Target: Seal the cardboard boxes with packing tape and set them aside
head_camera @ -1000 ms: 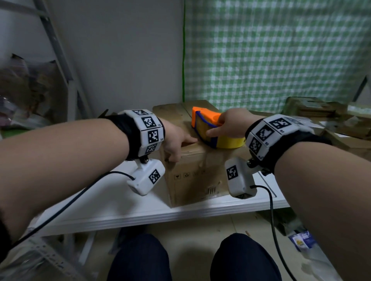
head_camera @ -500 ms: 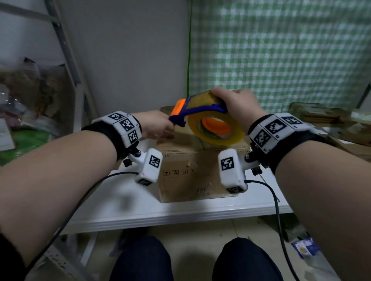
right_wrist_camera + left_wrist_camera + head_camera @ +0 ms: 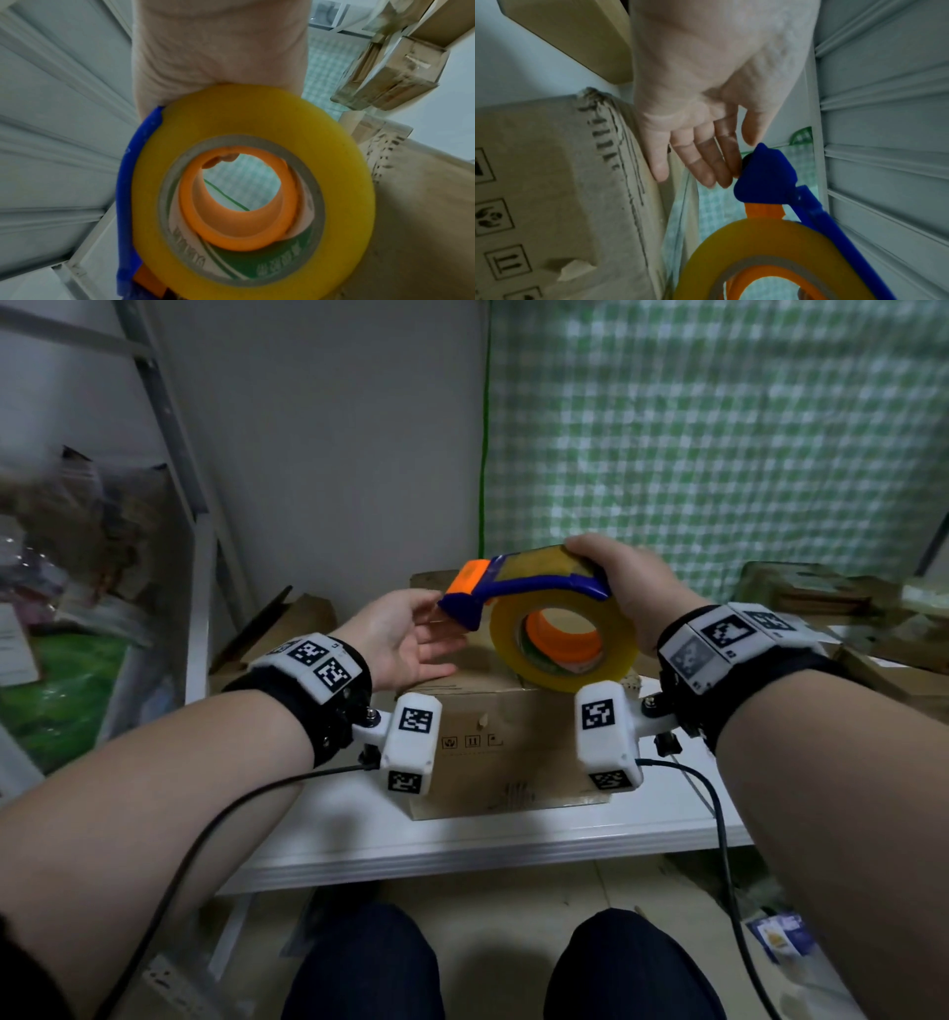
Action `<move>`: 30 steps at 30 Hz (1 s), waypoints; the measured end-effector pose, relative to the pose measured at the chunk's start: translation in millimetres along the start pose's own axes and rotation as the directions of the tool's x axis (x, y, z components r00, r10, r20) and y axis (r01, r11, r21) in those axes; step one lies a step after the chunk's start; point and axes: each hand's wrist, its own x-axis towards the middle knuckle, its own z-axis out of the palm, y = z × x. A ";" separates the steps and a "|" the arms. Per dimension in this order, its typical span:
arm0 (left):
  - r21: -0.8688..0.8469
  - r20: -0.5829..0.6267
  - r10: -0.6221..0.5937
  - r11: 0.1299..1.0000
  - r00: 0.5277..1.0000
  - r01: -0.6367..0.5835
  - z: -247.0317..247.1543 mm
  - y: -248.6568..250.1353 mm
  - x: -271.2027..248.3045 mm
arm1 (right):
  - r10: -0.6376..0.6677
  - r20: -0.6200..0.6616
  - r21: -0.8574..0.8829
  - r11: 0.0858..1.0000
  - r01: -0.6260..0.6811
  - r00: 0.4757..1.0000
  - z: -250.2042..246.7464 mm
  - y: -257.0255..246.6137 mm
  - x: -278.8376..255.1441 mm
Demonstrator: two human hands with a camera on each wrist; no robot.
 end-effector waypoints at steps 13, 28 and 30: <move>-0.015 0.112 -0.054 0.998 0.992 0.056 3.9 -2.8 0.3 | -0.019 0.090 0.055 0.998 0.015 0.996 -7.5 8.5 1.9; -0.132 0.254 -0.033 0.989 0.967 0.069 19.4 -14.1 6.1 | -0.038 0.232 0.225 0.974 -0.016 0.972 -22.3 20.0 3.2; -0.147 0.269 -0.023 0.987 0.963 0.064 19.4 -14.9 8.1 | -0.043 0.240 0.240 0.971 -0.016 0.970 -23.1 20.4 3.5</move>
